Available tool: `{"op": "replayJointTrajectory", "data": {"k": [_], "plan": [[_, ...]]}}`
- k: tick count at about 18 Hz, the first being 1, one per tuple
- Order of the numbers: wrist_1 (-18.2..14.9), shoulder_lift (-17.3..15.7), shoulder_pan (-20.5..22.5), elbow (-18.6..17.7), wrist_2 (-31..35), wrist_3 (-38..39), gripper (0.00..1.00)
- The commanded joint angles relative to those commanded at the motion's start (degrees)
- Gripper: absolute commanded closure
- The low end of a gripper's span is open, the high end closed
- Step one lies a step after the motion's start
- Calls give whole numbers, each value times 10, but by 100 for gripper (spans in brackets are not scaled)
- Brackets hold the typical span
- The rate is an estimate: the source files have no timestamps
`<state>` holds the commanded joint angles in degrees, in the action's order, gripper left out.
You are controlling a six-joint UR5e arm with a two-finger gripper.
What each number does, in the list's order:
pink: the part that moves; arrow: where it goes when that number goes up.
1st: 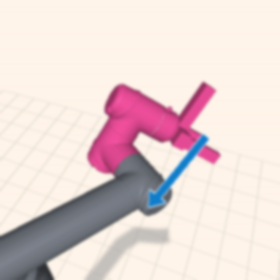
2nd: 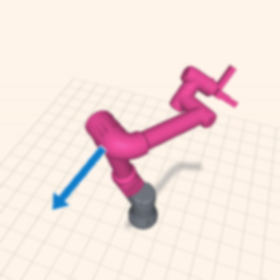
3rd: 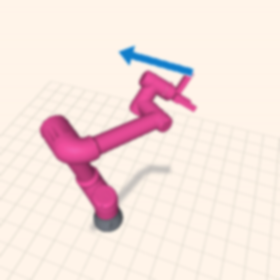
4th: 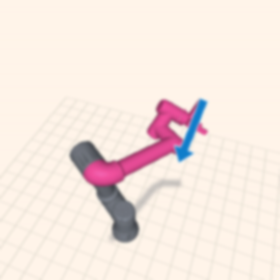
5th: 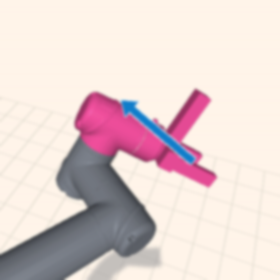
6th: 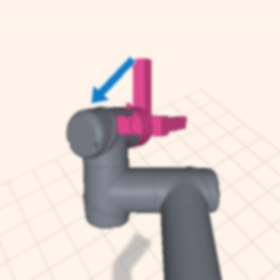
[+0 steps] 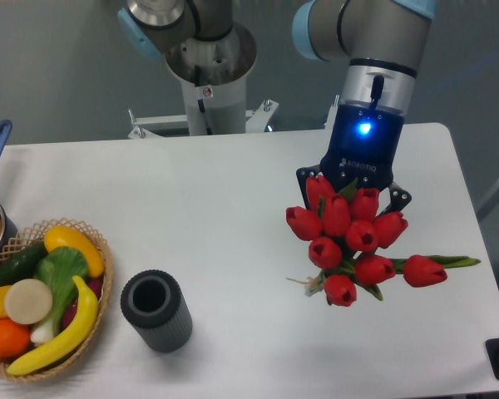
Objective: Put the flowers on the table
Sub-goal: 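Carry the red tulip bouquet in the gripper toward the table center, then lower the held tulips down onto the table surface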
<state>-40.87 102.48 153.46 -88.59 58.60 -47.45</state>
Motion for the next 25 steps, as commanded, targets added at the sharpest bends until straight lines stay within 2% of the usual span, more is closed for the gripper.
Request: {"op": "replayJointTrajectory", "data": {"k": [2, 7, 9, 13, 15, 17, 19, 22, 25], "plan": [[-1, -8, -1, -25, 41, -32, 70], [-3, -10, -3, -64, 84, -105, 70], [-13, -16, -4, -86, 142, -172, 70], [-38, -26, -9, -133, 209, -266, 70], [-50, -27, -27, -147, 250, -310, 70], [-68, -27, -39, -150, 283, -322, 70], [-83, -24, -48, -157, 288, -323, 70], [-86, -11, -66, -163, 305, -328, 70], [-85, 15, -107, -168, 346, -328, 70]]}}
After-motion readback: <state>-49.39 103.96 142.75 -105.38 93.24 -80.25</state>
